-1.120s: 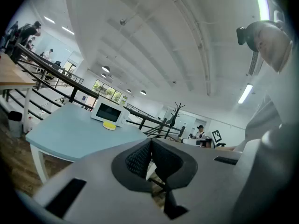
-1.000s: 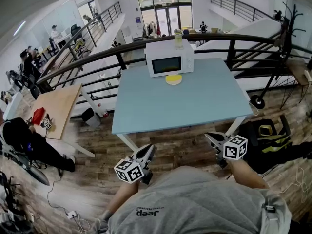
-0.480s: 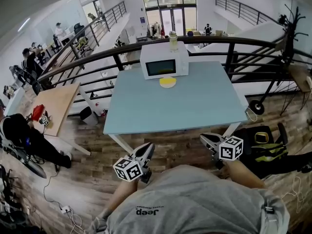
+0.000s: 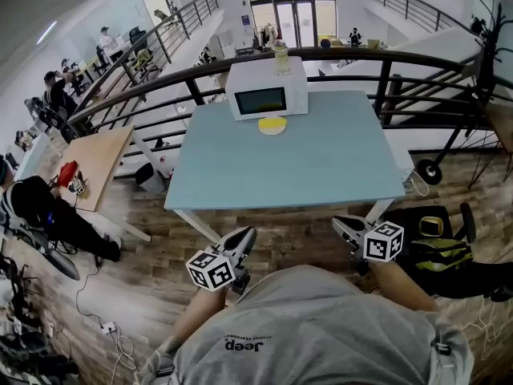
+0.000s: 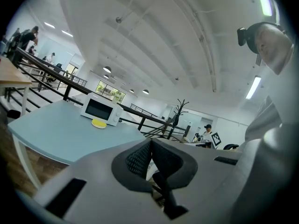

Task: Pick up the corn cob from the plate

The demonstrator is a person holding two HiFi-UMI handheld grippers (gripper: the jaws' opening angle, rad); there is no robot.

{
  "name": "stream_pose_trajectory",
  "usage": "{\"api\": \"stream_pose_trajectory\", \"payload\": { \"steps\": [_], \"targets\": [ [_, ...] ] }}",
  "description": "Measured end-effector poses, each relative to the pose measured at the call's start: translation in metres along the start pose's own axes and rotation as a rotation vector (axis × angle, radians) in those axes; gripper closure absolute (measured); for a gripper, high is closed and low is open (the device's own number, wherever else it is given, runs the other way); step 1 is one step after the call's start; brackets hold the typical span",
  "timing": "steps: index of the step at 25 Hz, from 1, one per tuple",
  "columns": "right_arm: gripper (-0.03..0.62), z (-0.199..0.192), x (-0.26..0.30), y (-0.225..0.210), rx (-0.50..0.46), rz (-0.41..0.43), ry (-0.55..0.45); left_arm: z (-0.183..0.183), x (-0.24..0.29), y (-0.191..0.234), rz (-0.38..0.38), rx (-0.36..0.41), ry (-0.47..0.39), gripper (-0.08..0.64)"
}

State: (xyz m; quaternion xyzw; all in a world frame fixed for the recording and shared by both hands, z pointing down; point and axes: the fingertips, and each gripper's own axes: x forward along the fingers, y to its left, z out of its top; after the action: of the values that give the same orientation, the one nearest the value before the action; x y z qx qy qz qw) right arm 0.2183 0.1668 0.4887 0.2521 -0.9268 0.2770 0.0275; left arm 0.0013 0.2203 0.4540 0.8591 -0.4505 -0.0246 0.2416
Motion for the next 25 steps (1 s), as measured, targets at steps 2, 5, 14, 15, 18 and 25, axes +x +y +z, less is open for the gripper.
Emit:
{"api": "stream_pose_trajectory", "payload": {
  "steps": [2, 5, 14, 15, 18, 25],
  "targets": [
    [0.577, 0.0, -0.003, -0.007, 0.006, 0.007, 0.0, -0.002, 0.006, -0.003, 0.007, -0.003, 0.007, 0.541],
    [0.577, 0.001, -0.005, -0.016, 0.013, 0.015, 0.001, -0.005, 0.014, -0.003, 0.014, -0.006, 0.018, 0.541],
    [0.577, 0.008, 0.029, -0.032, 0.015, -0.016, 0.013, 0.003, 0.025, 0.034, -0.011, -0.029, 0.025, 0.541],
    [0.577, 0.009, 0.037, -0.033, 0.012, -0.025, 0.014, 0.005, 0.027, 0.043, -0.021, -0.032, 0.026, 0.541],
    [0.577, 0.017, 0.064, -0.037, -0.002, -0.063, 0.006, 0.016, 0.035, 0.076, -0.059, -0.027, 0.029, 0.541],
    [0.575, 0.045, 0.143, -0.037, 0.007, -0.173, -0.041, 0.074, 0.046, 0.162, -0.156, -0.01, 0.027, 0.541]
  ]
}}
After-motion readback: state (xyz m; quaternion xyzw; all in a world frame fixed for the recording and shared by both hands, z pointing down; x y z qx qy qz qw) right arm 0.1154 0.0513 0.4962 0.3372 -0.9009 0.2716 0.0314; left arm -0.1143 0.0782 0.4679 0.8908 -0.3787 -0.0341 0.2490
